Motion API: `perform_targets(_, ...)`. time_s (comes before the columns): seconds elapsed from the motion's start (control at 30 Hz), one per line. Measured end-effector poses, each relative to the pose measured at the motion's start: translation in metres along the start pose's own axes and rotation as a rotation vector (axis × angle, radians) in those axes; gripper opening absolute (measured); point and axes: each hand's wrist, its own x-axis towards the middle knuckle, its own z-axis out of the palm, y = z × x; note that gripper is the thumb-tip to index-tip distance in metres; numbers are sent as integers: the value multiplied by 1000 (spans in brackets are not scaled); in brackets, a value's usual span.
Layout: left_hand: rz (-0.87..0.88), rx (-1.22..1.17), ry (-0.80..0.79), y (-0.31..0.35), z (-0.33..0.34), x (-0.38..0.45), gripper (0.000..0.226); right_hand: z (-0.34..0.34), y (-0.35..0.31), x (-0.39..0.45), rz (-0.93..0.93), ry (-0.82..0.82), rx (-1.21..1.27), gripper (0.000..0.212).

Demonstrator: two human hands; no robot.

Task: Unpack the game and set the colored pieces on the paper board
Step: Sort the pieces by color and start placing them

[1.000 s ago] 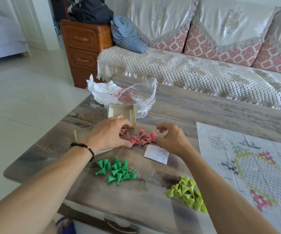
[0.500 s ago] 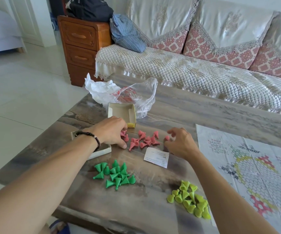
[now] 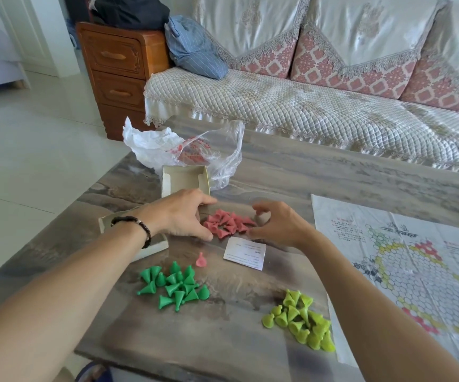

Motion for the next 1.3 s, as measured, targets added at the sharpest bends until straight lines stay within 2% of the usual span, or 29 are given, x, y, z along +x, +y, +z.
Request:
perform_targets(0.07, -10, 44, -88, 2, 1, -6, 113, 2, -3, 0, -18, -19, -8, 79)
perform_targets(0.13, 22, 93, -141, 6, 4, -9, 122, 7, -10, 3, -49, -24, -34, 83)
perform_targets(0.27, 71, 177, -116, 3, 8, -9, 102, 20, -19, 12, -73, -3, -79, 76)
perform_targets(0.43, 55, 37, 12, -2, 9, -9, 73, 24, -22, 14, -84, 47, -91, 67)
perform_targets(0.57, -11, 6, 21, -5, -5, -19, 67, 20, -18, 8, -78, 61, -40, 63)
perform_targets(0.73, -12, 216, -51, -3, -11, -27, 67, 22, -15, 0, -61, 88, -44, 60)
perform_targets(0.83, -12, 178, -38, -2, -1, -21, 54, 24, -17, 0, -62, 49, -63, 79)
perform_targets(0.97, 18, 151, -7, -6, 8, -5, 61, 21, -21, 7, -75, -2, -140, 93)
perform_targets(1.13, -8, 56, 78, -11, 14, 14, 62, 15, -24, 30, -102, -84, -157, 78)
perform_targets(1.2, 6, 19, 109, -8, 18, 19, 66, 15, -25, 37, -108, -103, -152, 79)
perform_targets(1.3, 37, -23, 126, -6, 20, 26, 55, 17, -23, 39, -114, -84, -109, 80)
